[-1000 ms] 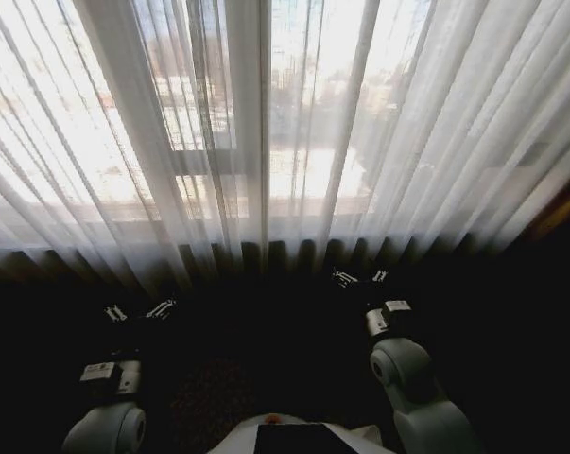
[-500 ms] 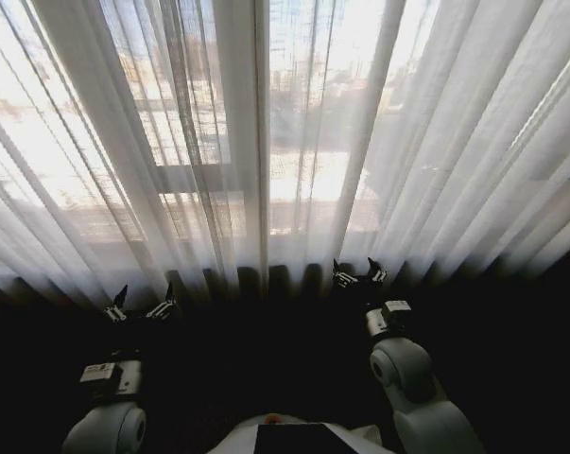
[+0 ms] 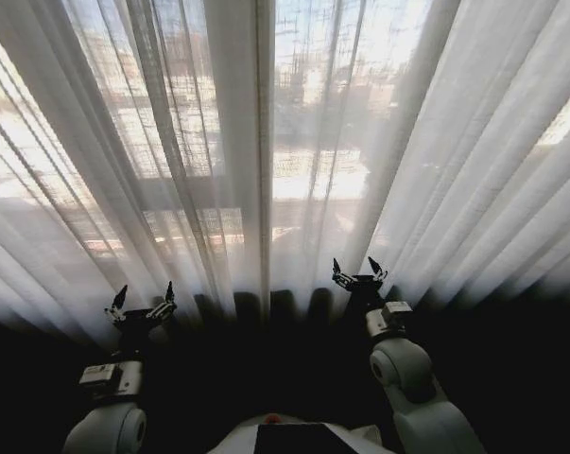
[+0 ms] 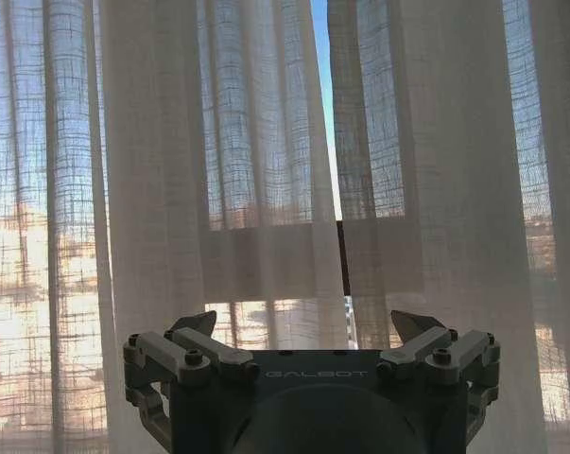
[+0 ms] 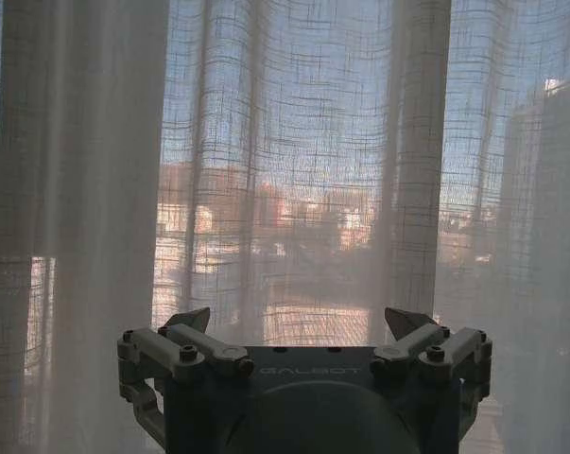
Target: Open the curtains by pulling them apart, changing their state from closed to fully open.
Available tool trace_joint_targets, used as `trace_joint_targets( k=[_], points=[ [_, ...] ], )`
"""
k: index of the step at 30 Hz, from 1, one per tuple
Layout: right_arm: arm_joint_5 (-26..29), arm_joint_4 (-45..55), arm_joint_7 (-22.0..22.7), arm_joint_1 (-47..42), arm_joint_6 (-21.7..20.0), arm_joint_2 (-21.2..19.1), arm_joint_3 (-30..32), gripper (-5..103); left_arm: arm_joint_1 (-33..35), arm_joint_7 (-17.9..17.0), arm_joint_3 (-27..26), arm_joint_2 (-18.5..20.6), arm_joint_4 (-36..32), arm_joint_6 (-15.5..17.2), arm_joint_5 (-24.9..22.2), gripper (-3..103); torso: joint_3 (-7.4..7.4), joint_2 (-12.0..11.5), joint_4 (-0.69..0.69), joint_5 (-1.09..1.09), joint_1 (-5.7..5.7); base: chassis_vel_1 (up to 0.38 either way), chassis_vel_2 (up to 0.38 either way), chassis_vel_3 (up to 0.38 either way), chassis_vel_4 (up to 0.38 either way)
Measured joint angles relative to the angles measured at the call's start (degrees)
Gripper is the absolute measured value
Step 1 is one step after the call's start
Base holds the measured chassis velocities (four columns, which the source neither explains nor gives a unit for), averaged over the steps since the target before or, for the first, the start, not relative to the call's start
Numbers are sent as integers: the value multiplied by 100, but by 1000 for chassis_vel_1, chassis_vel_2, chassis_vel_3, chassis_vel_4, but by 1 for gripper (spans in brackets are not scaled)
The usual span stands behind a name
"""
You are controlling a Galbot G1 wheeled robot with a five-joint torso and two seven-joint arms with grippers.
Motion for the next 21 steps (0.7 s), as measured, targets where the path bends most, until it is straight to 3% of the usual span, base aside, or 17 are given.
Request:
trace_joint_targets(
  k=[5,21],
  points=[
    [-365,-65,-142,-32,89,16,-2,100,7,0,1,2,9,-19,3,100,-5,6,-1,-2,-12,11,-7,-6,7],
    [-431,-137,-137,-25,101,33,-15,100,33,1,-2,0,46,-99,22,100,-2,3,-1,-1,-6,51,49,-45,-46]
  ],
)
